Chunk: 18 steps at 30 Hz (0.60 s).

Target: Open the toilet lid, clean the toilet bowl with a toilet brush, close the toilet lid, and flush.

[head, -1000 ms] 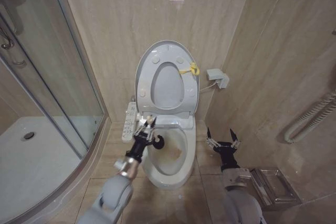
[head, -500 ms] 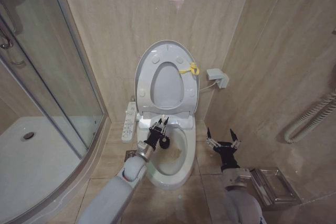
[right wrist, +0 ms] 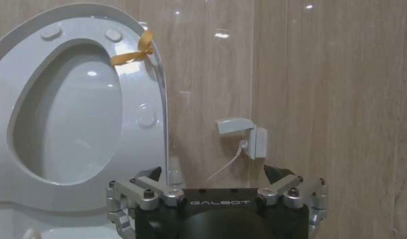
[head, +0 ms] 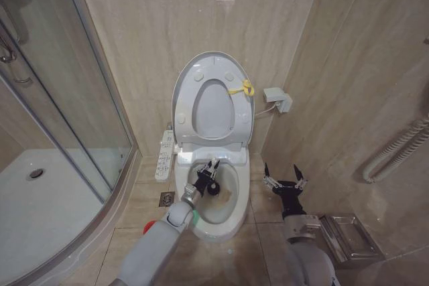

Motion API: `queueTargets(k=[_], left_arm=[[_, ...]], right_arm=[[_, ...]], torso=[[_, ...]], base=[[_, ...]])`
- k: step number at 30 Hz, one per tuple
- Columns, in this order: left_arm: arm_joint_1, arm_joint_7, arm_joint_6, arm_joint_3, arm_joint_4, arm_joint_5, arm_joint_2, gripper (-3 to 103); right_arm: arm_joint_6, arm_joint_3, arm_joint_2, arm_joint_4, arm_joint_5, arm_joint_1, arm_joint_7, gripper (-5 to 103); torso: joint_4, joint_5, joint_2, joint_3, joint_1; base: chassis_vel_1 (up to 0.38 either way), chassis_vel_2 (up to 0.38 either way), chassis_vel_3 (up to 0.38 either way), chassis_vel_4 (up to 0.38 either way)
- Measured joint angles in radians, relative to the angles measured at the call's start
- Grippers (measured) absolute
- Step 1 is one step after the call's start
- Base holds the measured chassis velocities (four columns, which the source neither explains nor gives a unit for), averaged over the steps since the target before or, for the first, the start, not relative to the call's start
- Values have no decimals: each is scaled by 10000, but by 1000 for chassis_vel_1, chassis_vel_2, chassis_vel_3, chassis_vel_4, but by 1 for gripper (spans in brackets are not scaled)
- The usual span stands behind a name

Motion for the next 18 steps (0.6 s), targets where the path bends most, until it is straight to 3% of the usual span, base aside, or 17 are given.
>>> queueTargets(k=[9, 18], left_arm=[[-6, 157, -153, 99, 793, 362, -13, 20], [66, -52, -62, 161, -311, 395, 49, 20]], right_arm=[[0, 0, 0, 0, 0, 0, 0, 100], [0, 0, 0, 0, 0, 0, 0, 100]], torso=[[0, -1, 1, 0, -1], [-1, 0, 0, 1, 0]], base=[[0, 0, 0, 0], [0, 0, 0, 0]])
